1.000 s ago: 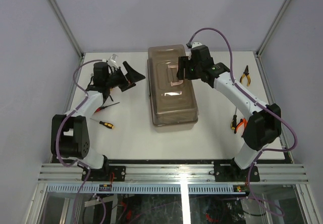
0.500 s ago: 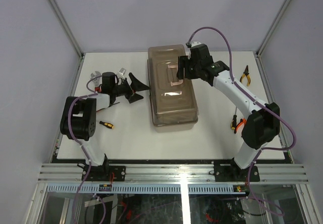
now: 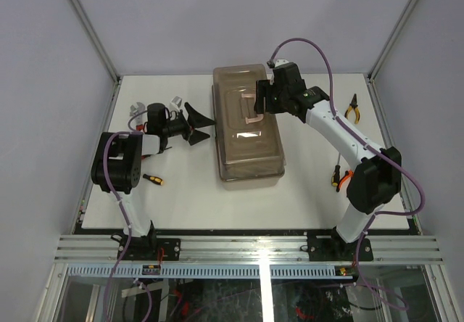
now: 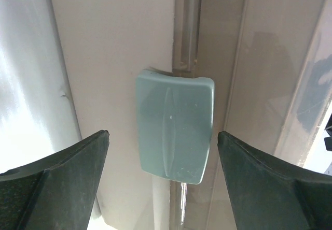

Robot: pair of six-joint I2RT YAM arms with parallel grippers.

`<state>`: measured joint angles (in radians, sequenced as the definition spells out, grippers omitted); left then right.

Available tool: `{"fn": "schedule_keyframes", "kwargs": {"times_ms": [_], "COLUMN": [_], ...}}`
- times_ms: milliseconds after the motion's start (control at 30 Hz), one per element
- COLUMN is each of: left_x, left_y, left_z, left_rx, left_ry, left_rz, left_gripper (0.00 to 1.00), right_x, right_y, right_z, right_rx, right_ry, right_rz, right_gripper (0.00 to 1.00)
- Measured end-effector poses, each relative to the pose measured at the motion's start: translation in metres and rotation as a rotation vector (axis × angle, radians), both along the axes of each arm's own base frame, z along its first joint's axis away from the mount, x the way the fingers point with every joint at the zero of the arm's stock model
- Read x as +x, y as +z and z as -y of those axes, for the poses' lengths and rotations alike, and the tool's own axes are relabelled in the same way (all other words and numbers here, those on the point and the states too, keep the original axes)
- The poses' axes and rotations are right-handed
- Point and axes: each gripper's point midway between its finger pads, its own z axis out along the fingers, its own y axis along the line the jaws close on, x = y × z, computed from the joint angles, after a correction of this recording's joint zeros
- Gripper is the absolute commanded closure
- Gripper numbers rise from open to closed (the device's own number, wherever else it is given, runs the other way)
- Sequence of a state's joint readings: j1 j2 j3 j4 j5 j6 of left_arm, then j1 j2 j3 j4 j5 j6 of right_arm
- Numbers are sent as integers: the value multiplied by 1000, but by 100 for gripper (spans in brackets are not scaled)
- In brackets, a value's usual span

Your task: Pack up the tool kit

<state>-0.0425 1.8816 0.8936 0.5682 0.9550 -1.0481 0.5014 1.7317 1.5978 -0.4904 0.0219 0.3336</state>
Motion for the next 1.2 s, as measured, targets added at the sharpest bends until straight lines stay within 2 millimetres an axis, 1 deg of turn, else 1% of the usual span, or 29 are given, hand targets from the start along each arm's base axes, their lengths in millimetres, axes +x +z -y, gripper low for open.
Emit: {"fn": "schedule_keyframes", "kwargs": {"times_ms": [233,300,433,800,967,1200], "left_x": [0,0,4,2,0,-1], "left_y": [9,10,11,11,11,14], "left_z": [4,5,7,12,13,14], "left_rx": [-31,-39,-56,-92,-109,-143], "left_ry": [-29,-43,-79,-171,-197,-211], "left_rz": [12,11,15,17,23,37], "left_gripper": [17,20,23,41,40,28], "right_x": [0,0,0,0,1,1], "right_y": [0,0,-1,-1,-1,-1], "right_z": [1,2,3,5,5,6], "right_rx": [-5,-6,-10,-13,-14,-16], "right_ry": [-5,-9,-16,-23,-24,-24], "right_rz": [-3,-4,-3,-5,-5,-9], "right_gripper": [34,34,34,37,37,37]}}
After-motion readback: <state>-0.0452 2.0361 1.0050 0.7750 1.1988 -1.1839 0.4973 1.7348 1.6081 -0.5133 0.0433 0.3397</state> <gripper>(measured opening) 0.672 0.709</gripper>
